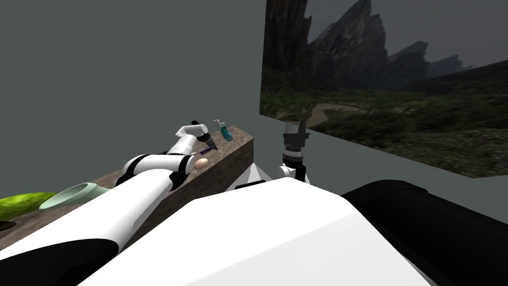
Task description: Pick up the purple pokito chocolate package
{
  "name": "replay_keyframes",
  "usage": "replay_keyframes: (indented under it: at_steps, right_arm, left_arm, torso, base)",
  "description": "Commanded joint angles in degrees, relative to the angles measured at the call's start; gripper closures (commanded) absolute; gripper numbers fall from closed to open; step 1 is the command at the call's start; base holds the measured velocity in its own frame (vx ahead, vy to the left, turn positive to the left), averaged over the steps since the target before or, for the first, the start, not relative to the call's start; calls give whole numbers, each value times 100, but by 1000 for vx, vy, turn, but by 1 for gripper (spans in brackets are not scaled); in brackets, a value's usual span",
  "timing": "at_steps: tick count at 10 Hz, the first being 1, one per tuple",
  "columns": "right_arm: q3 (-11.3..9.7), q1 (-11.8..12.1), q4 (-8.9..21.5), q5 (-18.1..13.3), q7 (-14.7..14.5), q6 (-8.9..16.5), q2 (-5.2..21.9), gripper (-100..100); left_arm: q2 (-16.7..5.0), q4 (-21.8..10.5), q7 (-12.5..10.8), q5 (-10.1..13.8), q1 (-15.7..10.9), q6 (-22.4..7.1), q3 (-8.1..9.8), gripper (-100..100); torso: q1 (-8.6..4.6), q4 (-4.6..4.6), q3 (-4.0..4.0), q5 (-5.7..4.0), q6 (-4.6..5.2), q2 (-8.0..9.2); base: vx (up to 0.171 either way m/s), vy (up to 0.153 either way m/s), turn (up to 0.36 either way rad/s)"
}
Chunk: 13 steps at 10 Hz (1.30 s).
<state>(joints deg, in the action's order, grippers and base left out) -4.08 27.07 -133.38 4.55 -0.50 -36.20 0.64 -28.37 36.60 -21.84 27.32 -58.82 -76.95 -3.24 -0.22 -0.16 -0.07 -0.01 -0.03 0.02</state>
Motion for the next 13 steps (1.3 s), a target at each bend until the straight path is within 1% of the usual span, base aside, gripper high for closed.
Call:
replay_keyframes:
  at_steps: [1, 2, 4, 5, 6, 7, 8, 10, 11, 13]
  right_arm:
    - [0, 0, 0, 0, 0, 0, 0, 0]
    - [0, 0, 0, 0, 0, 0, 0, 0]
    - [0, 1, 0, 0, 0, 0, 0, 0]
    - [0, 1, 0, 0, 0, 0, 0, 0]
    - [1, 1, 0, 0, 0, 0, 1, 0]
    - [1, 1, 0, 0, 0, 0, 1, 0]
    - [1, 2, 0, 0, 0, 0, 1, 0]
    - [1, 2, 0, 0, 0, 0, 1, 0]
    - [1, 3, 0, 0, 0, 0, 1, 0]
    - [1, 2, 0, 0, 0, 0, 1, 0]
  left_arm:
    - [-112, -164, 136, 73, -51, 7, 19, -100]
    - [-268, -260, 274, 156, -50, -70, 62, -100]
    - [-556, -449, 533, 255, 50, -229, 210, -100]
    - [-556, -449, 533, 255, 50, -229, 210, -100]
    - [-696, -545, 658, 282, 139, -317, 307, -100]
    - [-767, -593, 720, 292, 189, -364, 361, -100]
    - [-767, -593, 720, 292, 189, -364, 361, -100]
    - [-1072, -786, 964, 321, 408, -581, 594, -100]
    - [-1151, -832, 1023, 327, 463, -639, 654, -100]
    - [-1151, -791, 1023, 327, 463, -639, 654, -100]
  torso:
    - [0, 0, 0, 0, 0, 0]
    - [9, 0, 0, 2, 0, 0]
    - [8, -3, -9, 2, -1, -17]
    - [13, -7, -16, 4, -3, -28]
    - [21, -7, -17, 5, -1, -29]
    - [29, -8, -19, 8, -4, -33]
    - [34, -10, -23, 9, -3, -40]
    - [36, -8, -20, 10, -5, -35]
    - [42, -13, -32, 10, -6, -57]
    - [41, -13, -29, 11, -1, -47]
  base:
    - [-7, -56, -61]
    - [8, -69, -140]
    - [68, -67, -64]
    - [69, -34, 12]
    - [83, -18, 8]
    - [104, -7, 16]
    - [64, -1, 10]
    - [129, -4, 41]
    - [173, 17, 36]
    - [60, 1, -6]
